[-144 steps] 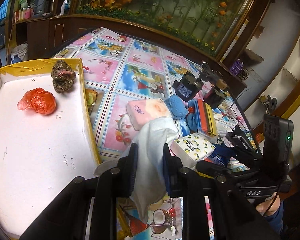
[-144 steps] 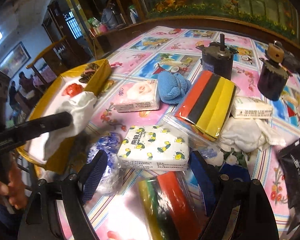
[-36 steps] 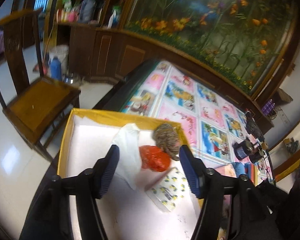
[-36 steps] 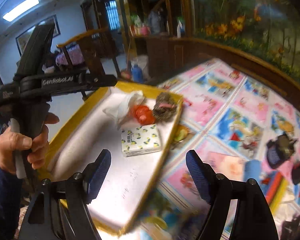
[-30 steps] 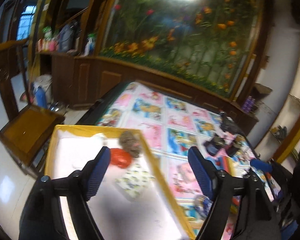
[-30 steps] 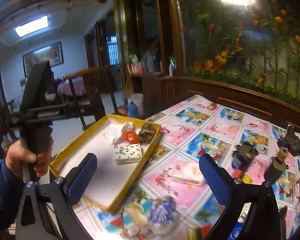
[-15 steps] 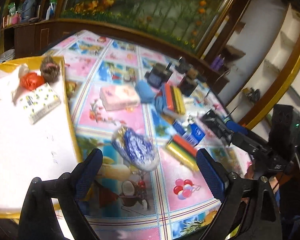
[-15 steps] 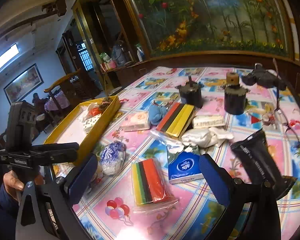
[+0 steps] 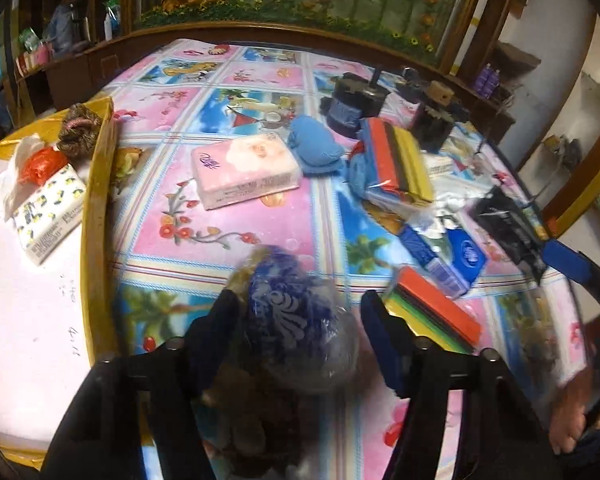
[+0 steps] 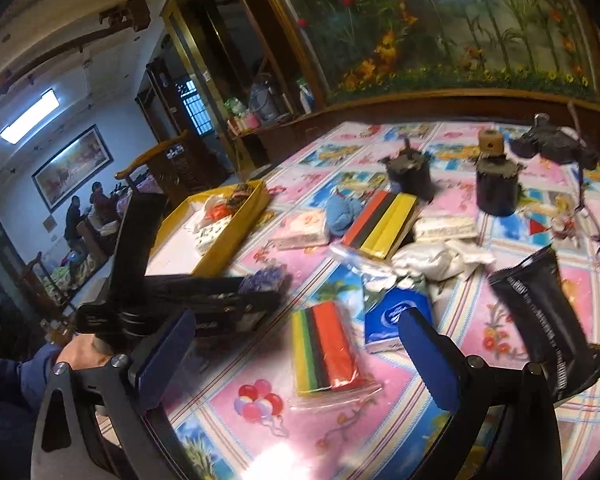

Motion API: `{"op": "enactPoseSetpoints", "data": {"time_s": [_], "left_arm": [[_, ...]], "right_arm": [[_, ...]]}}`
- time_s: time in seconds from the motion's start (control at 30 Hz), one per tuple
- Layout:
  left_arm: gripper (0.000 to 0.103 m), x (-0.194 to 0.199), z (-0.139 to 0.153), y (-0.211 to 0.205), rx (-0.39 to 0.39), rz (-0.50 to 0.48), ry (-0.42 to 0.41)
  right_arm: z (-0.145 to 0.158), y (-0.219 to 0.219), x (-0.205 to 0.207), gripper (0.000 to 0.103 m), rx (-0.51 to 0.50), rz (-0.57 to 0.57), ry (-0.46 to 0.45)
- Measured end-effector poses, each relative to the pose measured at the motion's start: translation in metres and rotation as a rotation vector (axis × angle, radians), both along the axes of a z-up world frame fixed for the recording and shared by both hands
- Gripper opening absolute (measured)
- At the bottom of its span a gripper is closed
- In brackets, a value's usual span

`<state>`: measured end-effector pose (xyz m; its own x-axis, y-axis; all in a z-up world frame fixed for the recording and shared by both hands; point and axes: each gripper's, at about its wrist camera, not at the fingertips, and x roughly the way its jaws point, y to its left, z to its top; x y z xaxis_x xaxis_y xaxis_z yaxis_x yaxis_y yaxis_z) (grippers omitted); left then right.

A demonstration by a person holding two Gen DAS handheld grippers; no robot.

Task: Organize soft objects
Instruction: 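Grasp the blue-patterned bag with the left gripper while the right gripper grasps the striped clay pack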

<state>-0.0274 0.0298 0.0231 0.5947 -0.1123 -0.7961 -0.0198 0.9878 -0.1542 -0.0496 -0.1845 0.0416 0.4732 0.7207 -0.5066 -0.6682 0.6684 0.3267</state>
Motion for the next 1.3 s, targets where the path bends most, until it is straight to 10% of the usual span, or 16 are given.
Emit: {"op": "enactPoseSetpoints", "data": {"time_s": [0.43,0.67,0.77,1.3], "left_arm": [[0.045,-0.01,-0.003,-0.005,0.022,-0.074,-0.049],[0.045,-0.011,-0.003,-0.002,-0.008,-0.075,-0.055],[0.045,-0.011,-0.004,-0.001,-0.011,-0.075,-0.055],[0.044,-0.016,0.0,0.003,-0.042,-0.041,-0.091]], "right_arm": [[-0.038,0.032,0.017,0.095,-0.193,0.004,0.119],[-0.049,0.064,0.032,0.075,-0.375,-0.011,0.118],[-0.051,0.077,0.032,0.047,-0.458,-0.018,0.057],[-0.022,0.043,0.033,0.044,-0.182,-0.058,0.039]]}}
